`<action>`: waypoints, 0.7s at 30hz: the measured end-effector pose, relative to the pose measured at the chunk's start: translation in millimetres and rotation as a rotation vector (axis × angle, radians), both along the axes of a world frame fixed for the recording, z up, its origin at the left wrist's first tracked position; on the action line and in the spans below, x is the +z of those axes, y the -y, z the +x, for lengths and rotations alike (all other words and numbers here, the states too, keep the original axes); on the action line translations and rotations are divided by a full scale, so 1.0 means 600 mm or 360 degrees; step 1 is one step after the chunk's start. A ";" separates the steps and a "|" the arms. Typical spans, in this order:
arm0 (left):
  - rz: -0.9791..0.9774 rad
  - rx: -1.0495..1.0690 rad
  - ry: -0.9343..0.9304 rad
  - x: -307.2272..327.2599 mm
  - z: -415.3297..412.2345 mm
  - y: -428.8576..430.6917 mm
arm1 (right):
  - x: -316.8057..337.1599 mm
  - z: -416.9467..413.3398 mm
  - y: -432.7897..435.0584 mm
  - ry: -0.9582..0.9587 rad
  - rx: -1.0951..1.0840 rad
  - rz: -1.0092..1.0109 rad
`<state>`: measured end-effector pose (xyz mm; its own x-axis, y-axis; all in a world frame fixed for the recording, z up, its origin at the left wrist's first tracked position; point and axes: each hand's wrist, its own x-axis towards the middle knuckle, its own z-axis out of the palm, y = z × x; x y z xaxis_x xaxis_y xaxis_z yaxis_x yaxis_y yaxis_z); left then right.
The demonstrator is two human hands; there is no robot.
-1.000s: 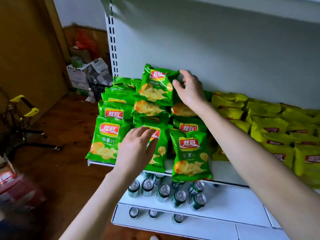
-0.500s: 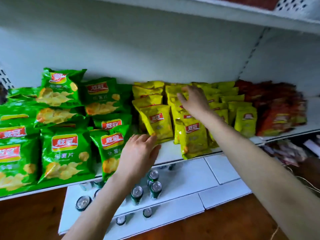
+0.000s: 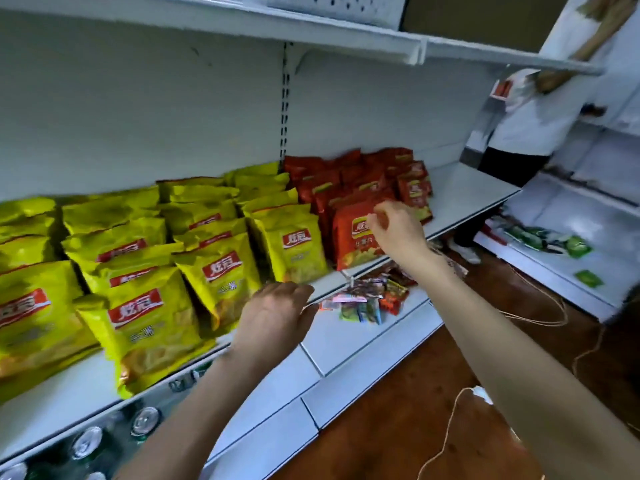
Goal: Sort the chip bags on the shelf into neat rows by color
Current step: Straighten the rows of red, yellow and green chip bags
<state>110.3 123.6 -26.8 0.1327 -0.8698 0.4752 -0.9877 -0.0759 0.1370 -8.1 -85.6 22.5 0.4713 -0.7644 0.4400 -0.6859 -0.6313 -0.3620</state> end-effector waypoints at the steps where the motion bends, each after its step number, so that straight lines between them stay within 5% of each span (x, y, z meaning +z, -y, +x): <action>1: 0.0023 -0.0020 0.0019 0.005 -0.001 0.023 | -0.007 -0.017 0.016 0.0012 -0.0029 0.0030; 12: 0.0053 -0.0119 0.0080 0.037 0.084 0.256 | -0.079 -0.044 0.113 0.0208 0.0005 0.0436; 21: 0.0195 0.0145 0.0054 0.085 0.235 0.449 | -0.136 0.017 0.152 0.0094 -0.0070 0.0599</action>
